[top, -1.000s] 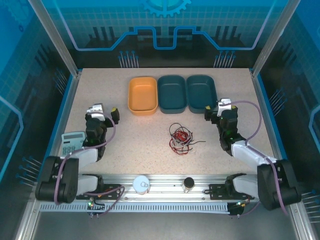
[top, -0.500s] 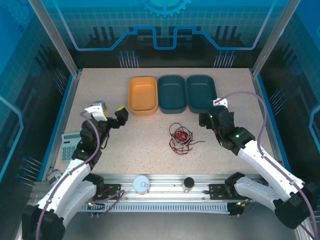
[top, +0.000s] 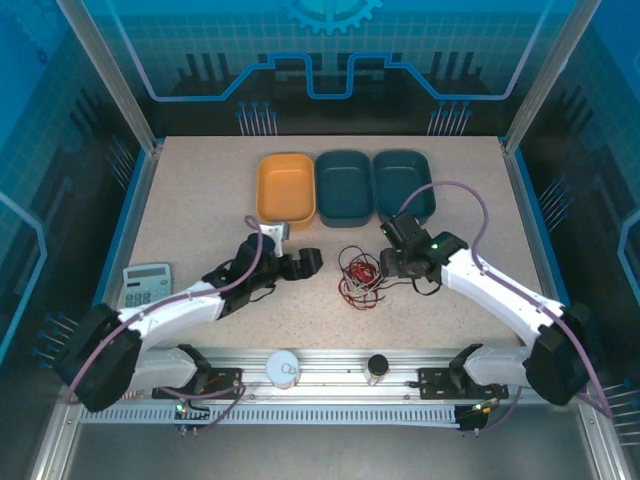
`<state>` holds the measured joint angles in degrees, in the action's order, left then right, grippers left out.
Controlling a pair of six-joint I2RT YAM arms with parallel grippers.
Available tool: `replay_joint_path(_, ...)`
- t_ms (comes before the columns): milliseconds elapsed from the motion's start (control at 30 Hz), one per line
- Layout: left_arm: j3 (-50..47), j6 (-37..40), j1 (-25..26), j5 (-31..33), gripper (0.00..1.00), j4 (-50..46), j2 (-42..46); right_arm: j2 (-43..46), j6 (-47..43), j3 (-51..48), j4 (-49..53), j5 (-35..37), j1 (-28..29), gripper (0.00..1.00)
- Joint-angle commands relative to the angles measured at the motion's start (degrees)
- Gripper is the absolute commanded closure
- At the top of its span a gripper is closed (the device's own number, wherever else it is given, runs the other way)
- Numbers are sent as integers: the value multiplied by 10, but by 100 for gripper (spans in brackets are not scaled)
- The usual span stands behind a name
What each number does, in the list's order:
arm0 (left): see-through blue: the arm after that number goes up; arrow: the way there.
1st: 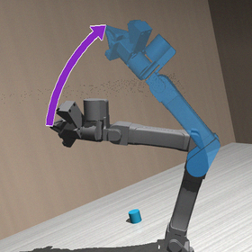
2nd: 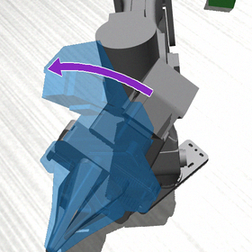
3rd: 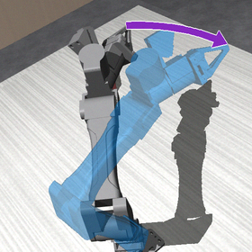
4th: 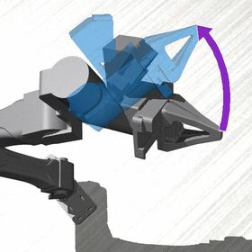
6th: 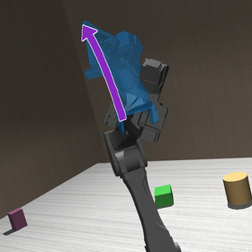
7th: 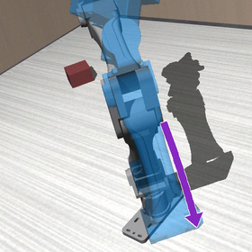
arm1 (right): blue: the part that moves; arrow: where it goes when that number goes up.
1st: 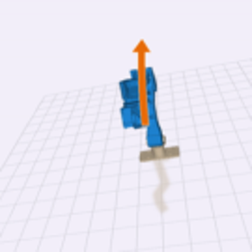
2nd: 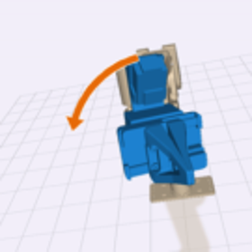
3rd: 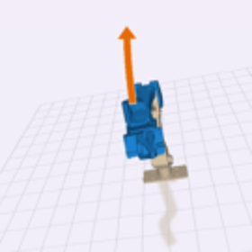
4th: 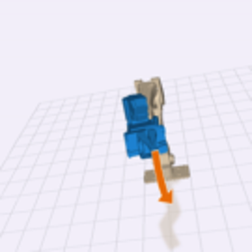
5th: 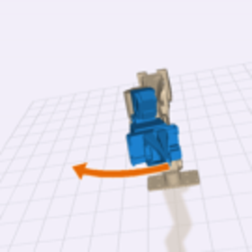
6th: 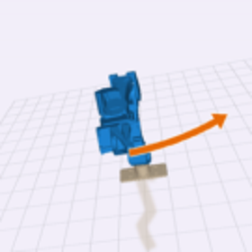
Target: Untangle the cables
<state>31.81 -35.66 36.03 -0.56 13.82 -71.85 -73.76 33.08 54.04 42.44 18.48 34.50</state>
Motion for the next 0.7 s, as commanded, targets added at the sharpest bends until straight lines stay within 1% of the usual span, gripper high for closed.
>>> replay_joint_path(0,40,5,29,-42,1,11,-48,-31,4,21,-12,-48,6,45)
replay_joint_path(33,45,-2,38,-44,1,19,-66,-40,3,22,-19,-50,6,45)
replay_joint_path(100,56,-9,51,-54,1,34,-96,-56,-6,26,-33,-69,1,49)
replay_joint_path(167,70,-10,60,-69,1,43,-125,-75,-11,35,-41,-86,-5,50)
replay_joint_path(367,92,-18,68,-83,2,54,-181,-122,-25,62,-46,-103,-13,55)
replay_joint_path(467,99,-27,68,-86,8,62,-206,-145,-24,62,-52,-106,-26,58)
replay_joint_path(667,100,-55,67,-84,24,107,-245,-177,-28,55,-82,-134,-44,64)
